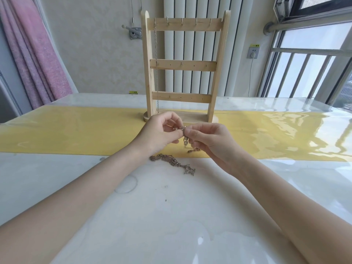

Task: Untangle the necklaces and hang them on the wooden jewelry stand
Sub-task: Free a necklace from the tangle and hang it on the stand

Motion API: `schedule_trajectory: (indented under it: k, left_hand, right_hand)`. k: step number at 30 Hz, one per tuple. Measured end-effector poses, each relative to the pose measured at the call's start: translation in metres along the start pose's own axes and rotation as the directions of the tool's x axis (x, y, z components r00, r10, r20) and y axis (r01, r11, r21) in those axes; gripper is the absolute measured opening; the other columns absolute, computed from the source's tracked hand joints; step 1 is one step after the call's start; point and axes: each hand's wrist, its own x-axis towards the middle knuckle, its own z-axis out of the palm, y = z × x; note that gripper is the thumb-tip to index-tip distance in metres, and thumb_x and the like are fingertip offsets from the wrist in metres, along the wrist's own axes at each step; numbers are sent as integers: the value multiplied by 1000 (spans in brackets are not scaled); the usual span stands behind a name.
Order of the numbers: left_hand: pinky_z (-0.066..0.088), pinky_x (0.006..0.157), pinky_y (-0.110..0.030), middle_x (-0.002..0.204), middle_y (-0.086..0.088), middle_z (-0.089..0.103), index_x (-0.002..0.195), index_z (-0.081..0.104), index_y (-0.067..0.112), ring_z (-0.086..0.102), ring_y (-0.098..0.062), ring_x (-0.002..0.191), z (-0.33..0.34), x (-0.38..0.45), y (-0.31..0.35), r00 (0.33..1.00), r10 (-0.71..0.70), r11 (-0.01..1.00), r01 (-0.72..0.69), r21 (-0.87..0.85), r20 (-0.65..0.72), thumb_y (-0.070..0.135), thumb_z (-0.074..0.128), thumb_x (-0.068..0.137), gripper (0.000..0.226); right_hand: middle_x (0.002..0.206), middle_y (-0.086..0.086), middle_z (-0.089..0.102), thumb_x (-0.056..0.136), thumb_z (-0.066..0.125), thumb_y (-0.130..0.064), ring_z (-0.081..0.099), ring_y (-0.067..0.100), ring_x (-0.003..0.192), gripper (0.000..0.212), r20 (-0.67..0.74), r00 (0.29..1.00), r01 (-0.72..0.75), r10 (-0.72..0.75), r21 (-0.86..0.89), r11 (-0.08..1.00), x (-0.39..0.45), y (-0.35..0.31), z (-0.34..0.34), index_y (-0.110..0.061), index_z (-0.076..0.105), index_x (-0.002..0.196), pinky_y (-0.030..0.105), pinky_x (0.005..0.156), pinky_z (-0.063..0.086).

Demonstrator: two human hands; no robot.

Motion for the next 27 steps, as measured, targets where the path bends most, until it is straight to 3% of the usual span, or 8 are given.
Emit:
schedule_trajectory:
  k: [3, 7, 11, 15, 20, 24, 27]
  left_hand:
    - [53, 62, -16, 84, -2, 58, 81, 58, 13, 56, -9, 72, -1, -1, 3, 993, -111, 985, 114, -133, 31, -1, 62, 86, 15]
    - [51, 59, -15, 87, -5, 61, 88, 59, 14, 54, -5, 69, 0, -1, 5, 979, -185, 976, 194, -101, 89, 1, 62, 86, 13]
    - [50, 56, -15, 71, 1, 57, 84, 62, 13, 48, -2, 56, 2, -1, 7, 979, -196, 977, 199, -78, 47, 1, 60, 87, 13]
    - [50, 56, -18, 65, 2, 54, 79, 57, 15, 47, -8, 58, 4, 0, 5, 976, -217, 967, 211, -144, -24, 1, 60, 85, 15]
    - [52, 59, -21, 68, 1, 61, 72, 58, 18, 57, -12, 58, 6, 0, 2, 995, -47, 994, 56, 90, -93, 1, 62, 84, 21]
    - [49, 58, -13, 71, 2, 62, 77, 64, 16, 57, -2, 57, 0, 0, 2, 989, -124, 992, 120, -47, -79, 4, 62, 87, 16]
    - [49, 59, -14, 69, 2, 57, 79, 66, 15, 54, 0, 55, -1, 0, 2, 987, -150, 983, 143, -113, -55, 7, 62, 87, 12]
  right_hand:
    - [60, 1, 58, 87, 63, -4, 49, 11, 57, 11, -44, 999, 16, -17, -22, 1000, 1, -1, -1, -6, 68, 77, 18, 60, 43]
    - [62, 1, 56, 90, 57, -2, 51, 10, 58, 16, -77, 995, -50, 57, 83, 995, 1, 0, -1, -5, 62, 76, 18, 57, 43]
    - [64, 4, 45, 91, 48, -3, 42, 14, 57, 27, -2, 993, -114, 115, 112, 987, 0, -3, 1, -9, 53, 65, 23, 57, 38]
    - [63, 4, 42, 91, 43, -4, 40, 15, 56, 24, 79, 989, -121, 121, -7, 993, 0, -3, 6, -9, 45, 68, 24, 56, 37]
    - [60, 6, 45, 93, 49, -3, 40, 18, 61, 32, 17, 1000, -3, 6, -176, 984, -1, 1, 8, -8, 49, 61, 27, 59, 38]
    - [60, 4, 48, 91, 60, -8, 42, 16, 57, 25, -19, 999, 34, -37, -144, 989, 0, -1, 6, -10, 56, 66, 25, 58, 40]
    - [59, 2, 49, 90, 56, -3, 42, 15, 55, 22, -99, 994, 28, -41, -136, 990, 1, -1, 3, -11, 57, 70, 26, 60, 37]
